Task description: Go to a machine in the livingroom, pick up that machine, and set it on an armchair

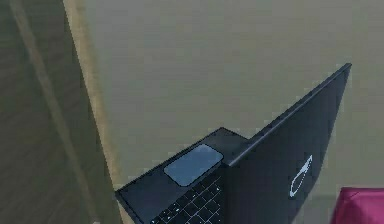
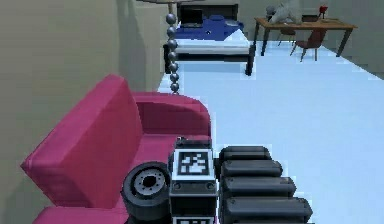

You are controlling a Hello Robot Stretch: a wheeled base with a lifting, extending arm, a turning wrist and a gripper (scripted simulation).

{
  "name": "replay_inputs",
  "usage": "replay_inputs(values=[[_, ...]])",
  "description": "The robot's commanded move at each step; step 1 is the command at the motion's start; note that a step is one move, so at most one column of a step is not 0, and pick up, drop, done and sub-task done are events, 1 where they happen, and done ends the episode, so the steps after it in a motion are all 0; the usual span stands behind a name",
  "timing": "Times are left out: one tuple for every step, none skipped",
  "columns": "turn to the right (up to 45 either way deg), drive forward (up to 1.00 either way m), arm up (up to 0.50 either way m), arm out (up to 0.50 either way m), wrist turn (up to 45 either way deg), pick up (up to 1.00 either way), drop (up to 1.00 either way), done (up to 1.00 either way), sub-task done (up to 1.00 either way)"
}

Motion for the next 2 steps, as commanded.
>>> replay_inputs(values=[[24.0,0.00,0.00,0.00,0.0,0.00,0.00,0.00,0.00],[0.0,0.15,0.00,0.00,0.0,0.00,0.00,0.00,0.00]])
